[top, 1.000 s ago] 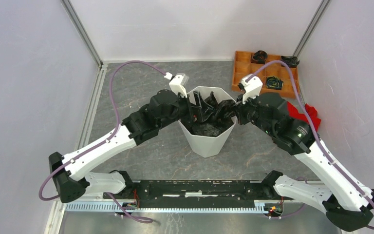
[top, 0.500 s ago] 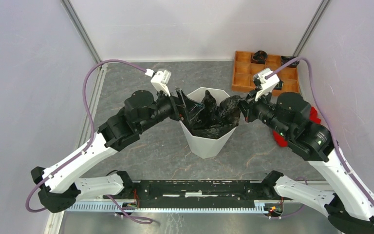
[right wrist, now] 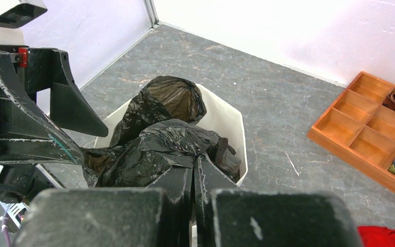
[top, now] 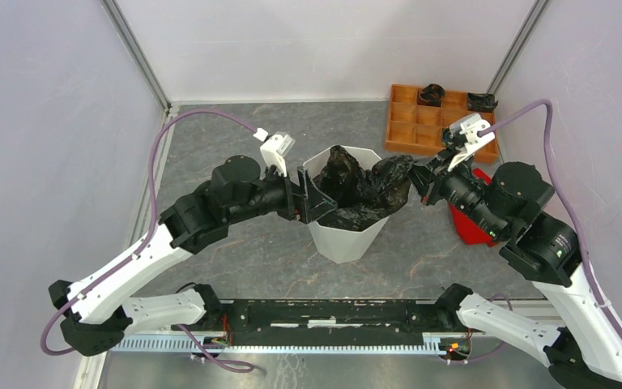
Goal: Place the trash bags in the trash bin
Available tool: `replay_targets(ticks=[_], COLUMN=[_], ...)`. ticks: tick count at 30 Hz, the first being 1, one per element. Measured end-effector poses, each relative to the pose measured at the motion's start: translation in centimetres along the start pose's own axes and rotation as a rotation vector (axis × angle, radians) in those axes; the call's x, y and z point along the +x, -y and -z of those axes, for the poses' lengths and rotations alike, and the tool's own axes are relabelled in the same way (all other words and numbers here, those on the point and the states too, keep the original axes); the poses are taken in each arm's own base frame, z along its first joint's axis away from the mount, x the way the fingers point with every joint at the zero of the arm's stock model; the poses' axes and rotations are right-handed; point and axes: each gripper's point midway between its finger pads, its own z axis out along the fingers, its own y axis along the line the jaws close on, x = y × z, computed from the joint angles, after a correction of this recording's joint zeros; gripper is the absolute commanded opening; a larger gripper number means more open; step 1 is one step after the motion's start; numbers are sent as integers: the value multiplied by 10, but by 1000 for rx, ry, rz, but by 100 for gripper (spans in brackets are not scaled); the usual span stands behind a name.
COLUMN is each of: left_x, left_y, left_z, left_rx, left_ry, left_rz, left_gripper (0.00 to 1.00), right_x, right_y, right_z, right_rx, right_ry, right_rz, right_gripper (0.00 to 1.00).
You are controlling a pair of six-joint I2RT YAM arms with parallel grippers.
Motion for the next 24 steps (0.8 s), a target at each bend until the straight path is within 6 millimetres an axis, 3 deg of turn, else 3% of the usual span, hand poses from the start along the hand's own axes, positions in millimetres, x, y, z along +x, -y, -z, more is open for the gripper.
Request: replay_targets(ticks=[6,14,20,24], left_x=[5,18,15,15], left_y=[-3,-6,2,5], left_z=[12,9,7,16], left_rx=[-28,-39,-8,25], left_ry=[-36,-95,-86,-50], left_rz=[3,28,62,77], left_gripper=[81,50,3,2], right_x=[-3,-5,-6,-4], right_y=[-2,-3,-4,-1], right_z=[2,5,6,8], right_rx=[-13,-22,-24,-15], right_ry=[10,27,31,31], right_rz=[-1,-3,-3,-3], right_gripper=[1,1,1,2])
